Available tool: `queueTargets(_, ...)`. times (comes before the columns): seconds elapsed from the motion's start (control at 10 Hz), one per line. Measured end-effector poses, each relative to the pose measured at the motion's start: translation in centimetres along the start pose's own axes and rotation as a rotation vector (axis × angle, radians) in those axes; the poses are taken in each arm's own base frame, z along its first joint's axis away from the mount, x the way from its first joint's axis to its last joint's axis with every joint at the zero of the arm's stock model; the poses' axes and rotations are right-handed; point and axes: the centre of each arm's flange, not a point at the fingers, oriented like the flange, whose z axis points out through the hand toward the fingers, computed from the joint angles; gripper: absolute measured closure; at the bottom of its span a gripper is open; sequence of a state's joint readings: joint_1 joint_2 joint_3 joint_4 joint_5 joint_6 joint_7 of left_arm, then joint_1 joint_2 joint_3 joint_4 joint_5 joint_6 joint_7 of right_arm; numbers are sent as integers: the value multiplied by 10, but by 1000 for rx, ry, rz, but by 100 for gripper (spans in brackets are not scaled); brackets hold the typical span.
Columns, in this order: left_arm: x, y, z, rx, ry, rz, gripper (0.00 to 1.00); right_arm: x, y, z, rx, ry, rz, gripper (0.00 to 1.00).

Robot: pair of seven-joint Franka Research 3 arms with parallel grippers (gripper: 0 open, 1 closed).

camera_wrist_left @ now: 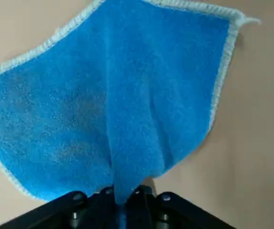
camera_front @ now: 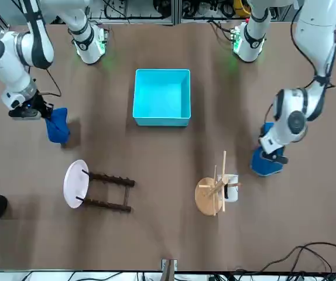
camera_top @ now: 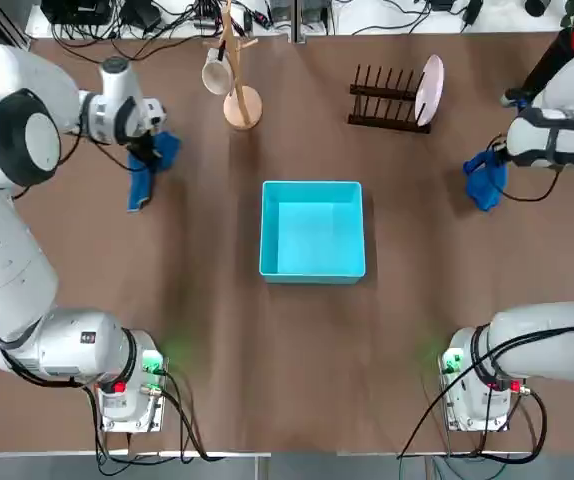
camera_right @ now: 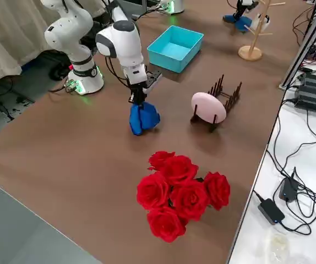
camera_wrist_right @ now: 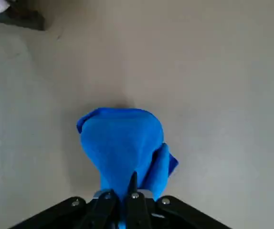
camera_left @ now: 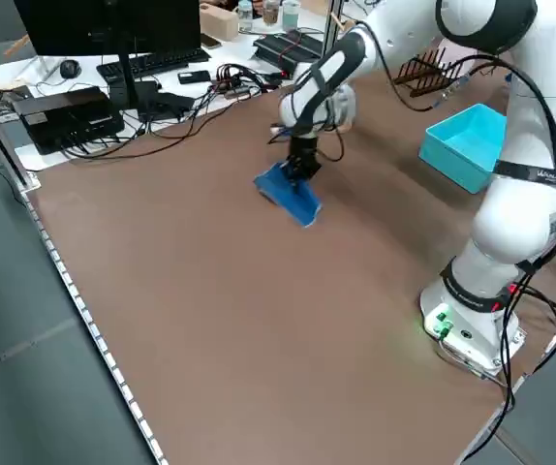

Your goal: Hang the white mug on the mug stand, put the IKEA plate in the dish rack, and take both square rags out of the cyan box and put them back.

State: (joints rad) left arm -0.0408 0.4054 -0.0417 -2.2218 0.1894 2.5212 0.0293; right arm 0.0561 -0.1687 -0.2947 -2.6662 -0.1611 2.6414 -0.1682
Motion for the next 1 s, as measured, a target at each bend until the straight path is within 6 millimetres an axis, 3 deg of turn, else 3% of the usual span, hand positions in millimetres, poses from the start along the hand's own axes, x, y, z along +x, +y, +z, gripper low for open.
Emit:
queueTargets(0.1,9,27,-10,-10,23,-5,97,0,-14,6,2,10,-7,96)
queueTargets(0.2,12,33,-26,-6,30,-5,97,1,-31,13,6,15,2,96)
queueTargets(0.3,9,26,-50,8,2,-12,97,4,-55,19,12,18,23,96)
queueTargets(0.5,-10,16,-131,49,-26,-23,97,9,-123,26,32,21,92,96)
queueTargets(0.6,-25,23,-174,65,-26,-21,97,7,-160,28,43,20,128,96)
queueTargets(0.8,-59,50,-244,26,-22,-29,97,-2,-217,29,58,13,184,96)
queueTargets(1.0,-84,99,-290,-20,-4,-15,97,-8,-238,29,62,8,209,96)
